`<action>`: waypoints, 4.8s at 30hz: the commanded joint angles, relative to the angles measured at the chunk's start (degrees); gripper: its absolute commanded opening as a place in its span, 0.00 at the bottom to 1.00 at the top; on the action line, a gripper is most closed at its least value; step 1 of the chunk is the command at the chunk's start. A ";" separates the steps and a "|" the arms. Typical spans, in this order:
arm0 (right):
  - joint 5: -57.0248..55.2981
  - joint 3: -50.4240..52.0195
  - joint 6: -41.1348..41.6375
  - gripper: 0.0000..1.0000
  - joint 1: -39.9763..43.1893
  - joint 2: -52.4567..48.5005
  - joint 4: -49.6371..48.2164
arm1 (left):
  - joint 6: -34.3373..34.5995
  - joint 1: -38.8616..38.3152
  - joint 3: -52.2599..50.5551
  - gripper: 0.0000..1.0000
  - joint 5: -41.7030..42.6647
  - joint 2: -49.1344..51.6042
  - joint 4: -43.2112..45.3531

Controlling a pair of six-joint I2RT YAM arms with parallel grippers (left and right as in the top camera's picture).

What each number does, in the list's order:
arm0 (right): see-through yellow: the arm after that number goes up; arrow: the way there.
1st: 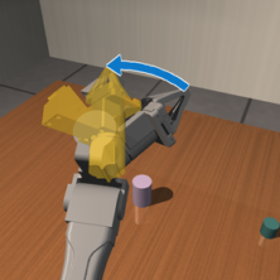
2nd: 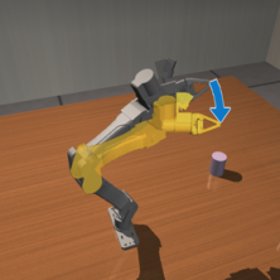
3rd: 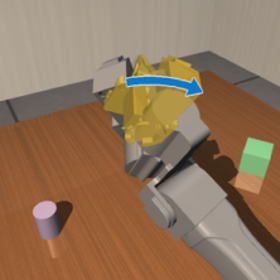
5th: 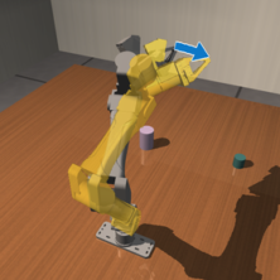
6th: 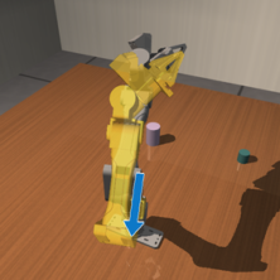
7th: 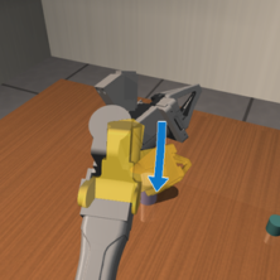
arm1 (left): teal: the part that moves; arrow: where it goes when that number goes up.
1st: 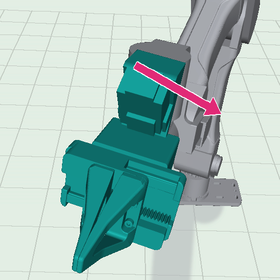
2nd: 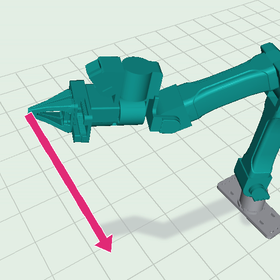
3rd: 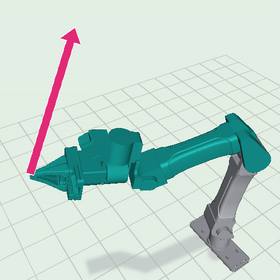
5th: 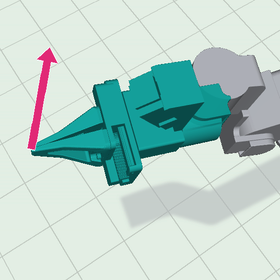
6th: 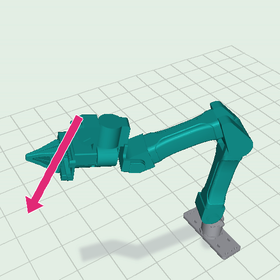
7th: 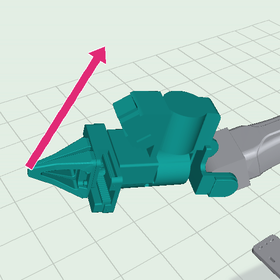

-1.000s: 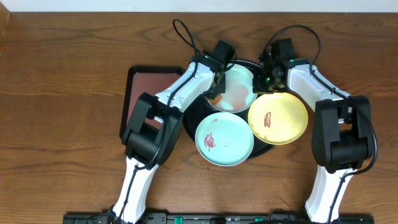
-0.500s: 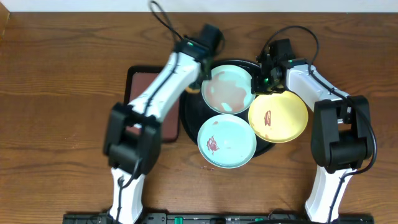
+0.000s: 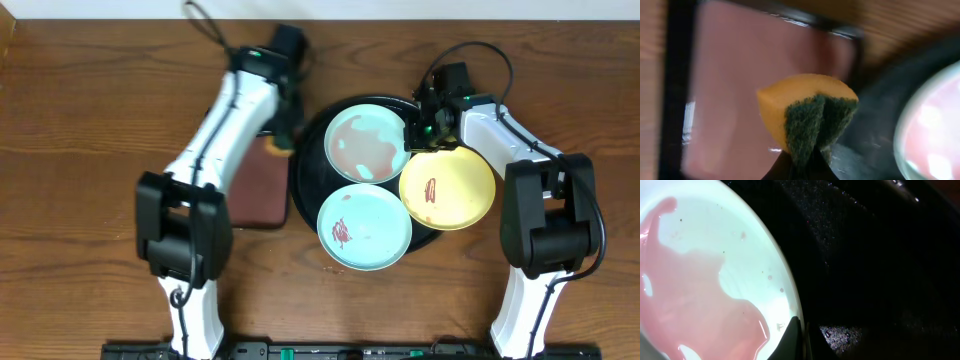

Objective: Clean dirty plates on tray and stack at the side

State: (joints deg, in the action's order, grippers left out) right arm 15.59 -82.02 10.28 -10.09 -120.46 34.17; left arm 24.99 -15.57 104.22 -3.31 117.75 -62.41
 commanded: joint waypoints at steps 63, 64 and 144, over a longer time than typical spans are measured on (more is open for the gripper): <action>-50.34 -5.16 -18.18 0.01 -37.24 13.68 -23.80 | -3.56 7.30 -14.49 0.85 4.17 -40.92 -4.96; -52.33 -5.16 -19.41 0.01 -37.99 13.77 -24.72 | -3.56 7.30 -14.49 0.85 4.17 -40.92 -4.96; -5.25 4.94 7.04 0.01 0.55 11.72 -9.51 | -3.56 7.30 -14.49 0.86 4.17 -40.92 -4.96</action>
State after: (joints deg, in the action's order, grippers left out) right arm 10.09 -78.37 18.50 -9.19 -107.63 25.96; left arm 22.02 -8.45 89.19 1.15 77.03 -67.13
